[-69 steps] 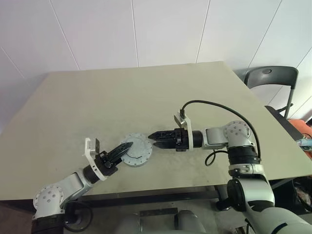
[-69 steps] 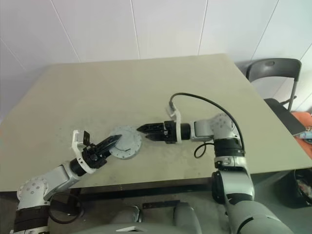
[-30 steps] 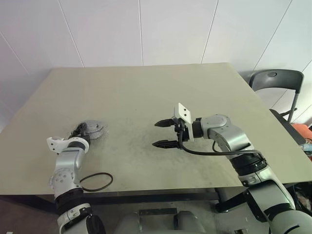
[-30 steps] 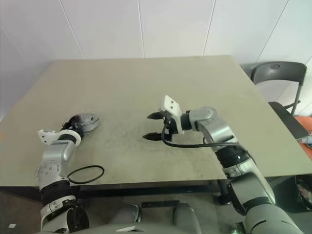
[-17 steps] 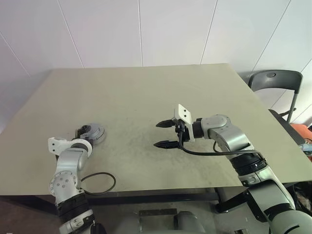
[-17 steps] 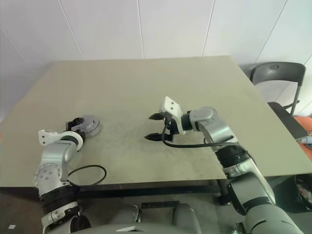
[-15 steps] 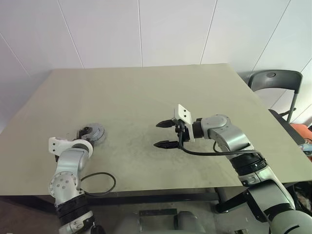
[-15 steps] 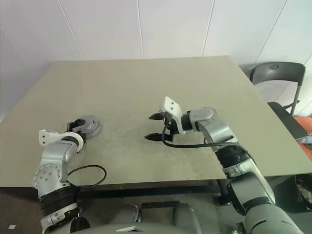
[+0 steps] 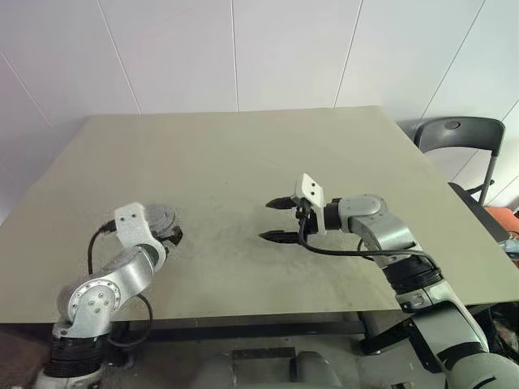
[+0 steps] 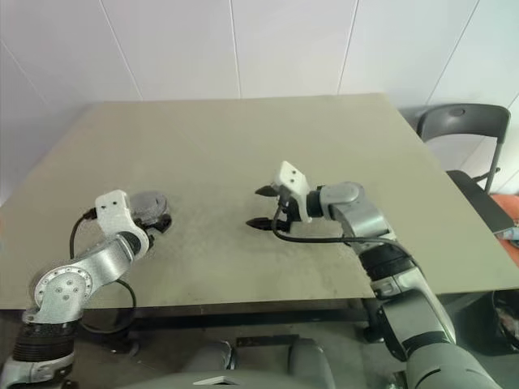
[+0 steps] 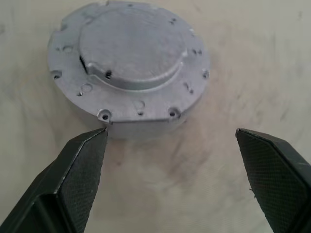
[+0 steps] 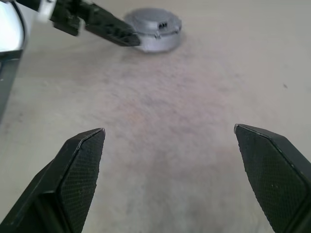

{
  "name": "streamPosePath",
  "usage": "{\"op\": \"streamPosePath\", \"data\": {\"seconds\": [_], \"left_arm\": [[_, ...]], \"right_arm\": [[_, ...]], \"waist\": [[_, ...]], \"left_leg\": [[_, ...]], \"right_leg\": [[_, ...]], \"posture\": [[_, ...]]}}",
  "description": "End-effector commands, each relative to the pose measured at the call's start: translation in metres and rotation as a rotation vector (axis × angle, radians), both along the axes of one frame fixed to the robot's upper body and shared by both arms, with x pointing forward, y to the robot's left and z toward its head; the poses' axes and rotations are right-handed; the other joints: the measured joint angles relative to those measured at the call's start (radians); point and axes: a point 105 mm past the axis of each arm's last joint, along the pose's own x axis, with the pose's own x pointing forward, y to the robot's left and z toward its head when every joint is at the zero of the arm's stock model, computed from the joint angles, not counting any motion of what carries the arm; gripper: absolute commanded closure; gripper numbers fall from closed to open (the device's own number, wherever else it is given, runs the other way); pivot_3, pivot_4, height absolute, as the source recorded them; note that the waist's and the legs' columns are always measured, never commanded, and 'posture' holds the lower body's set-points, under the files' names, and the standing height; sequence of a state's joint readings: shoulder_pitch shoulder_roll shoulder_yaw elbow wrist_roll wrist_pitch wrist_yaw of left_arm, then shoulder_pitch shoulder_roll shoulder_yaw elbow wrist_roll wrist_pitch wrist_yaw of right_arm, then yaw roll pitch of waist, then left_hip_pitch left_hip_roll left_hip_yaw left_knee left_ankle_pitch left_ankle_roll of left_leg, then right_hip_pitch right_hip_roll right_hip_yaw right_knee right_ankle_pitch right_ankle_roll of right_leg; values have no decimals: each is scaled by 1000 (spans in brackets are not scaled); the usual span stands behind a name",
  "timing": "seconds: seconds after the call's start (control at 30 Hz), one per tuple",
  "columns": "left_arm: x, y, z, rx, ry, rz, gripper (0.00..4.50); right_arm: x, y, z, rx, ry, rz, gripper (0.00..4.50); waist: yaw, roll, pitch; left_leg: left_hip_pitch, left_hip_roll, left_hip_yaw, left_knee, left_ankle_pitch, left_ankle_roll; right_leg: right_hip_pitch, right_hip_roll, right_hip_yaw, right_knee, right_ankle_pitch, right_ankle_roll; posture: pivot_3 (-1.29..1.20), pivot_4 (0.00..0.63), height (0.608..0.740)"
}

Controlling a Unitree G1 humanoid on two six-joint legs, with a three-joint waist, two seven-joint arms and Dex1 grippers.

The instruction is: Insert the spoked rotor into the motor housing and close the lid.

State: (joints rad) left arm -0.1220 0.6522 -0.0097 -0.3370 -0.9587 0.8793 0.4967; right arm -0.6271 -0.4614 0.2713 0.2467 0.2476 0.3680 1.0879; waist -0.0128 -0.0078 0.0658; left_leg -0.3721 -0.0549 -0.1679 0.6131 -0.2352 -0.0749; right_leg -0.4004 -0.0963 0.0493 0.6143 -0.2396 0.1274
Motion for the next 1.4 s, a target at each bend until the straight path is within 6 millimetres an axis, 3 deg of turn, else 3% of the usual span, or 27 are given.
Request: {"op": "streamPosePath", "data": {"seconds": [0.03, 0.17, 0.27, 0.33, 0.6, 0.8, 1.2, 1.4], "left_arm": [[3, -18, 13, 264, -103, -315, 18], [10, -27, 30, 330, -315, -516, 18], [13, -23, 28, 311, -380, -579, 18], [7, -28, 21, 186, -336, -639, 18], [-3, -42, 43, -174, -475, -778, 18], [-3, -34, 37, -287, -469, -788, 18], [-1, -30, 34, -265, -460, -850, 18], [6, -31, 37, -231, -482, -841, 18]], "right_arm": [[8, -17, 6, 41, -30, -60, 0], [14, -34, -1, 33, -61, -116, 0], [14, -43, -7, 12, -75, -117, 0], [12, -47, -12, 8, -52, -113, 0], [12, -57, -5, 59, -59, -114, 0], [7, -59, -3, 79, -53, -73, 0], [5, -63, -2, 92, -51, -62, 0], [12, -68, 2, 101, -109, -141, 0]], "waist": [[1, 3, 1], [-1, 5, 1], [-5, 7, 1], [-6, 7, 1], [-4, 7, 2], [-7, 7, 2], [-4, 7, 1], [-3, 7, 1]], "left_leg": [[-1, 0, 0, 0, 0, 0], [-2, 0, 1, 0, 0, -1], [-2, 1, 1, -3, 0, 0], [-2, 1, 1, -4, 0, 0], [-1, 1, 1, -1, 0, 0], [1, 1, 1, 0, 0, 0], [2, 1, 1, 0, 0, 0], [2, 1, 0, 0, 0, 0]], "right_leg": [[-1, 0, 0, 0, 0, 0], [-1, 0, 0, -2, 0, 0], [-2, 0, 0, -2, 0, 0], [-3, 0, 0, -1, 0, 0], [-1, 0, 1, 0, -1, 2], [1, 0, 1, 0, -2, 3], [2, 0, 1, 1, -1, 2], [2, 0, 1, 1, 0, 2]], "posture": [[0, 0, 740], [0, 0, 740], [0, 0, 740], [0, 0, 740], [0, 0, 740], [0, 0, 740], [0, 0, 740], [0, 0, 740]]}}
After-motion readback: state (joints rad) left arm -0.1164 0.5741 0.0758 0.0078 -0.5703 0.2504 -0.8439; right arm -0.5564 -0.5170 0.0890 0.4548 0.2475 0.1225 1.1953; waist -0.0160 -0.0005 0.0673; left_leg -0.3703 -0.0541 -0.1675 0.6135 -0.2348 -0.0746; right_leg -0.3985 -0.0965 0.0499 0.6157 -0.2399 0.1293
